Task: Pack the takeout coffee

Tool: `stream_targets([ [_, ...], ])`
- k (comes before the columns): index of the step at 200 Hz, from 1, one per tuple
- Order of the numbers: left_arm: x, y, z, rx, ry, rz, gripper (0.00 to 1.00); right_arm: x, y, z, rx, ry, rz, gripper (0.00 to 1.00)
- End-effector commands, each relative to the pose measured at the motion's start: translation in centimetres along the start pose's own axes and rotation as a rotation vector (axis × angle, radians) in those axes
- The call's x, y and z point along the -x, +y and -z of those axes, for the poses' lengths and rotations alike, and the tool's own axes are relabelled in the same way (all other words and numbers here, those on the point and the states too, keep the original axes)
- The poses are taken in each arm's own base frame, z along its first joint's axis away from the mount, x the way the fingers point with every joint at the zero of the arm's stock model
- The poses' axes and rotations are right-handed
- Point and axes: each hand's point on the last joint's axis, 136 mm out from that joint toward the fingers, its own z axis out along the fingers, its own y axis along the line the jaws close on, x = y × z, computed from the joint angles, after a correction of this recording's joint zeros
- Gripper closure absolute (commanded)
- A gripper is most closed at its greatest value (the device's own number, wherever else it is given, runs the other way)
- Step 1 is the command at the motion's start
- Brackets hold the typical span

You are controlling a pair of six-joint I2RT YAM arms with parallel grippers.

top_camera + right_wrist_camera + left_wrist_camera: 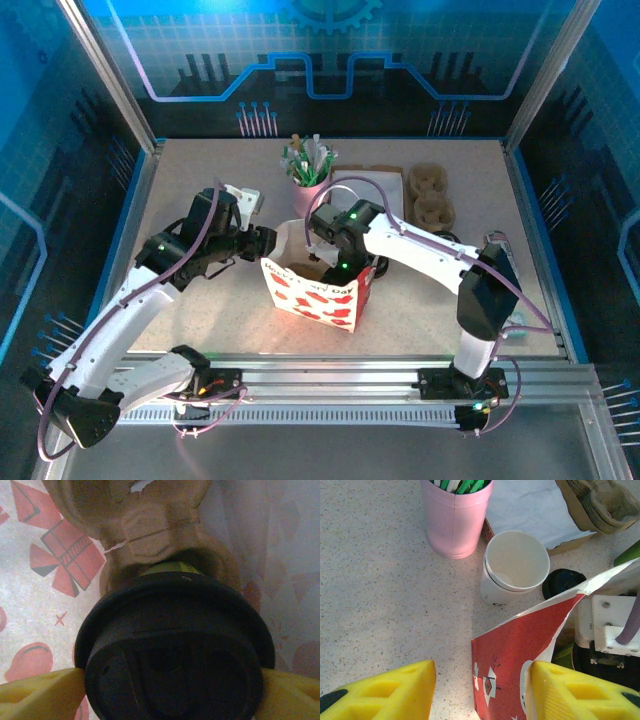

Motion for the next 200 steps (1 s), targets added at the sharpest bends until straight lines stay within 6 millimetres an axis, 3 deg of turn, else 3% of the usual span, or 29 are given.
stream_targets([
  [1, -0.33, 0.14, -0.13, 0.002, 0.012, -0.019, 0.46, -2.07, -0.75, -4.41, -0.017, 0.16, -0.02, 0.11],
  [200, -0.41, 0.07, -0.26, -0.002, 0.021, -0.019, 0.46, -2.01, -0.55, -3.65, -0.024, 0.148, -0.01, 0.01],
])
